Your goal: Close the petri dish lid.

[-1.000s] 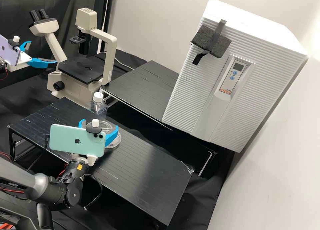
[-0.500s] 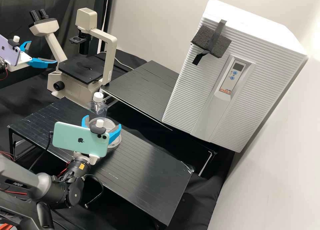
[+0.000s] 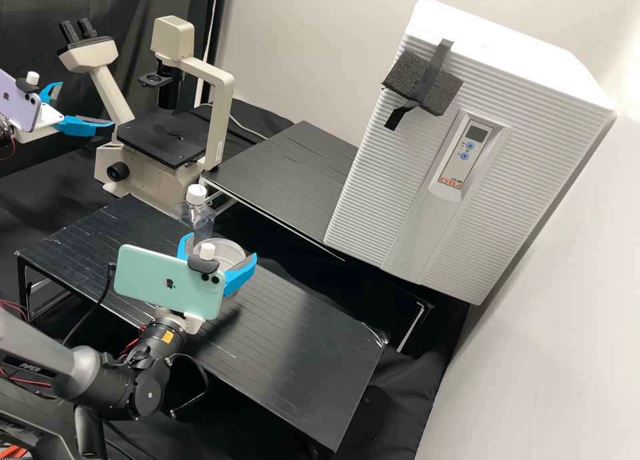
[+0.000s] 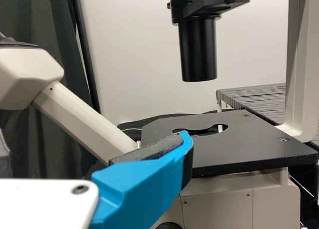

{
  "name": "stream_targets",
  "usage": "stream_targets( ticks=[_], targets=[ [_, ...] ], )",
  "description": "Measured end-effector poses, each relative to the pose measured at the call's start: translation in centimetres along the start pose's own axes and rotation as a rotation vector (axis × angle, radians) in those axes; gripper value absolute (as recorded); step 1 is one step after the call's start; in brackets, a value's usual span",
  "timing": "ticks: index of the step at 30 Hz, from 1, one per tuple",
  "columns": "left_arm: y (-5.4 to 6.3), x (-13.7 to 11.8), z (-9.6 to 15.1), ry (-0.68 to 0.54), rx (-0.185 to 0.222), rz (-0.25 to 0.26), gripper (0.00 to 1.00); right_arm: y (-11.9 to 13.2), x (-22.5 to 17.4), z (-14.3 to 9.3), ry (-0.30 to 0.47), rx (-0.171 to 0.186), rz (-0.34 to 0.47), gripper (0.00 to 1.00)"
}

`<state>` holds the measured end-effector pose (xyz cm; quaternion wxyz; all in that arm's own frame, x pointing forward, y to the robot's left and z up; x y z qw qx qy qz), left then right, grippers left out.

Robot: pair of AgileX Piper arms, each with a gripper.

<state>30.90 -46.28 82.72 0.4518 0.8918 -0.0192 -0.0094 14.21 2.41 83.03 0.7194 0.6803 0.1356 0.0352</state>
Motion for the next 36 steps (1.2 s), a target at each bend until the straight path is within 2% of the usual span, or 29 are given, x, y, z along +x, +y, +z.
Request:
stream_targets(
  ticks=[11,16,17,31,36],
  targets=[
    [0.0,0.0,0.0,0.000,0.000,0.000,1.00,-0.7,0.5,0.7,-0.008,-0.042,-0.057,0.00],
    [0.0,0.0,0.0,0.000,0.000,0.000,1.00,-0.8,0.6,1.0,-0.016,-0.029,-0.066,0.00],
    [0.0,0.0,0.0,0.000,0.000,0.000,1.00,-0.8,0.6,1.0,-0.017,-0.027,-0.066,1.00],
    [0.0,0.0,0.0,0.000,0.000,0.000,1.00,0.0,0.0,1.7,-0.078,-0.029,-0.009,1.00],
    [0.0,0.0,0.0,0.000,0.000,0.000,1.00,0.5,-0.6,1.1,-0.079,-0.012,0.024,1.00]
  ],
)
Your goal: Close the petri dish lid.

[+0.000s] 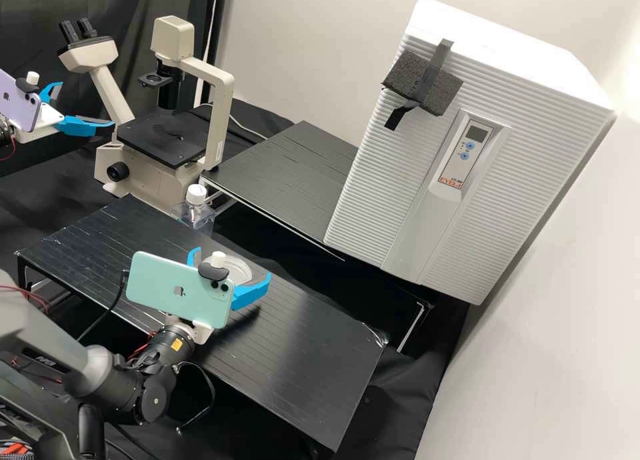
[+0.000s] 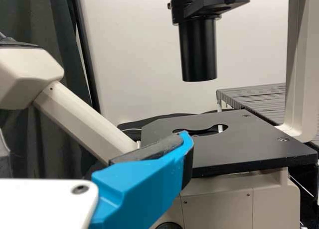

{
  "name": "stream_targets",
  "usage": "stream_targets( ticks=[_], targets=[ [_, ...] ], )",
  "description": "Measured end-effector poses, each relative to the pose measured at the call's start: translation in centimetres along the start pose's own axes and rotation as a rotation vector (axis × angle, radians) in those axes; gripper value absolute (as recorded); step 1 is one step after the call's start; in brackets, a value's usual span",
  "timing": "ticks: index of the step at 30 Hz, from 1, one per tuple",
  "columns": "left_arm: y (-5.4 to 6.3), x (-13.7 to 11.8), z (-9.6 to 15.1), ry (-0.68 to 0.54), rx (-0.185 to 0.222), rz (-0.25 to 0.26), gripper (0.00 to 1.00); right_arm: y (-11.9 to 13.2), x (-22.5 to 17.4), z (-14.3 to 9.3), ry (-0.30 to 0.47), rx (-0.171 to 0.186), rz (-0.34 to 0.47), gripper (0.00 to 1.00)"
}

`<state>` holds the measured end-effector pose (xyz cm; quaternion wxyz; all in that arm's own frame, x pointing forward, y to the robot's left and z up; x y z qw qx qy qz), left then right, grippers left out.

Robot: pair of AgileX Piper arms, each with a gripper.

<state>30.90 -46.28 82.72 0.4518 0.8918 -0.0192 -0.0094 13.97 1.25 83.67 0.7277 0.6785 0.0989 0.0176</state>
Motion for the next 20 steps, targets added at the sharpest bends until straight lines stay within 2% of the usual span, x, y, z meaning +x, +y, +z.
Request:
stream_targets(
  ticks=[2,5,8,12,15,20],
  targets=[
    [0.0,0.0,0.0,0.000,0.000,0.000,1.00,0.2,-0.2,-0.3,0.002,-0.004,0.017,1.00],
    [0.0,0.0,0.0,0.000,0.000,0.000,1.00,0.4,-0.4,-0.8,0.017,-0.033,0.034,1.00],
    [0.0,0.0,0.0,0.000,0.000,0.000,1.00,0.6,-0.5,-0.9,0.021,-0.037,0.057,1.00],
    [0.0,0.0,0.0,0.000,0.000,0.000,1.00,1.2,-0.6,-1.0,0.013,-0.019,0.127,1.00],
    [0.0,0.0,0.0,0.000,0.000,0.000,1.00,1.8,-0.6,-1.0,0.012,0.017,0.201,1.00],
    [0.0,0.0,0.0,0.000,0.000,0.000,1.00,2.1,-0.5,-1.2,0.029,0.058,0.247,1.00]
  ],
)
